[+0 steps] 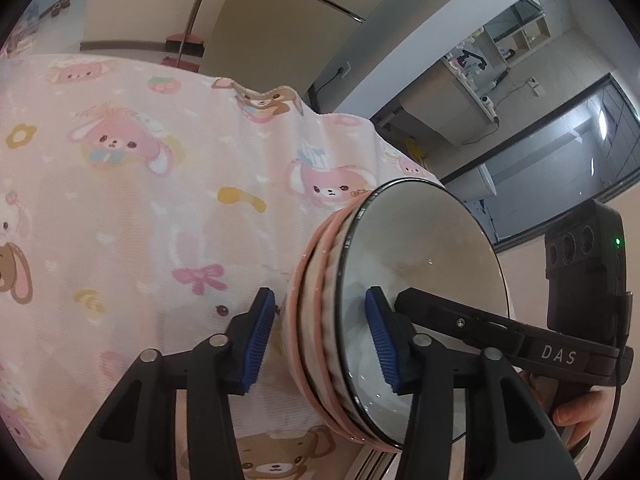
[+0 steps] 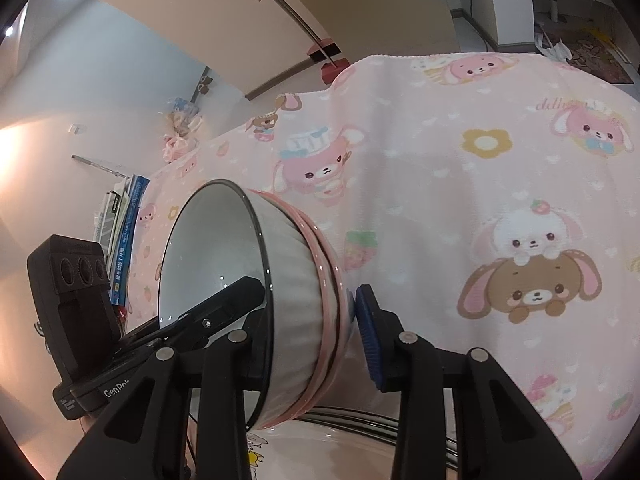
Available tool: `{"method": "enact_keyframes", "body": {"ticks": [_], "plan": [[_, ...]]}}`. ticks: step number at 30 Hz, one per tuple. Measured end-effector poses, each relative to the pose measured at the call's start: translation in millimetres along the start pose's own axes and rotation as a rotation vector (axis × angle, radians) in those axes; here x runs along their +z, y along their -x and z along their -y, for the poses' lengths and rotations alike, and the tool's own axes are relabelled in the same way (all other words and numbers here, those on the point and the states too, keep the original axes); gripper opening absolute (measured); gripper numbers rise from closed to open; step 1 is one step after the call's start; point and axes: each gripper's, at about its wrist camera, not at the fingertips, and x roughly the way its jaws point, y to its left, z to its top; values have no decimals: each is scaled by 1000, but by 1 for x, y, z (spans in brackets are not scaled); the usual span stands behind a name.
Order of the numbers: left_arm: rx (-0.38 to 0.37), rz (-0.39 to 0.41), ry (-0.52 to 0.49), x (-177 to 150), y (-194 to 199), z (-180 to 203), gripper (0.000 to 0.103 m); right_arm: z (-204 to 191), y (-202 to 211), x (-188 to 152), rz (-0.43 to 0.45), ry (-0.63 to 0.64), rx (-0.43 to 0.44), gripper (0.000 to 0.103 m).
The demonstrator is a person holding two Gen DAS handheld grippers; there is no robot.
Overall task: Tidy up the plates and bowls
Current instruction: 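Close both grippers on the rim of the nested bowl stack, then lift the bowl stack with both grippers and carry it over the plates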
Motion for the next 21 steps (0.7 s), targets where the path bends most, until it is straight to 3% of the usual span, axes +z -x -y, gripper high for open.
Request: {"method": "enact_keyframes", "body": {"ticks": [8, 12, 21], "plan": [[18, -17, -6, 1, 1, 5, 43, 8, 2, 0, 21, -59, 28, 30], [81, -37, -29, 0, 5, 15, 42, 3, 4, 2, 16, -52, -6, 30], [107, -2, -23, 10, 26, 18, 42, -13, 16, 5, 23, -33, -7, 30]]}}
